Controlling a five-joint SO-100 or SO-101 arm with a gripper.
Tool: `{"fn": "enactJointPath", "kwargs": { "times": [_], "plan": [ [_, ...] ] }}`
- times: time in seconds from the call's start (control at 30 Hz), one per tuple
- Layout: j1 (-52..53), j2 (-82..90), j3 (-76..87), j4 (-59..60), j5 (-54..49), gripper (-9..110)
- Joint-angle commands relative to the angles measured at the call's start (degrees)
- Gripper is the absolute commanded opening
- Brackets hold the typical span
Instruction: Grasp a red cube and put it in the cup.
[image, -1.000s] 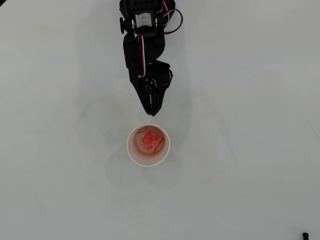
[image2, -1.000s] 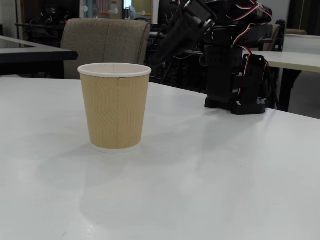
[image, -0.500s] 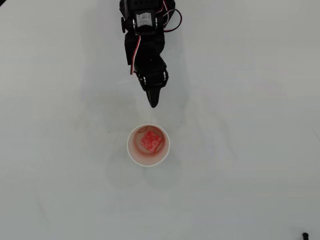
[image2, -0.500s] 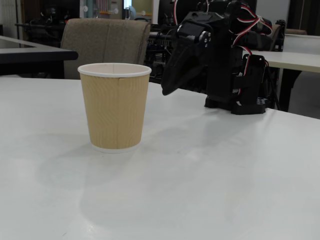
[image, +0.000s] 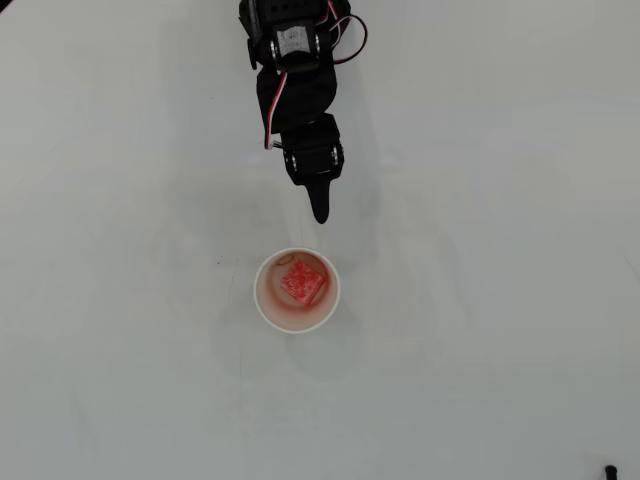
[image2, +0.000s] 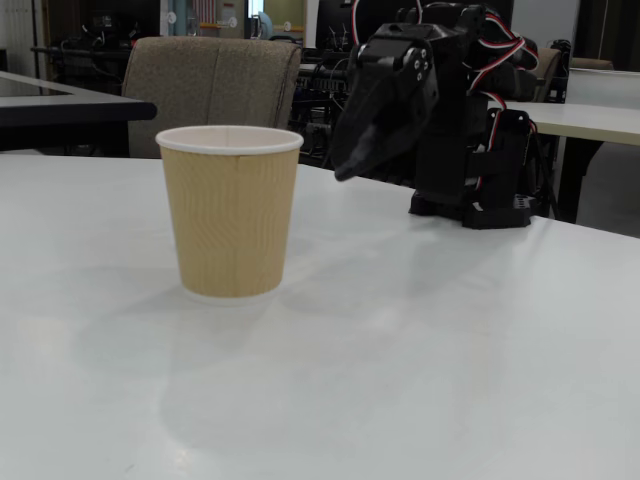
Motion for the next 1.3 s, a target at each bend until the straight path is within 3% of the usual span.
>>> {"fn": "enactJointPath", "kwargs": {
  "times": [0.0, 1.13, 1.27],
  "plan": [
    [-0.62, 0.88, 3.96, 3.6, 0.09, 1],
    [5.71, 0.79, 3.96, 5.98, 0.7, 0],
    [6.42, 0.79, 3.96, 5.71, 9.67, 0]
  ]
}}
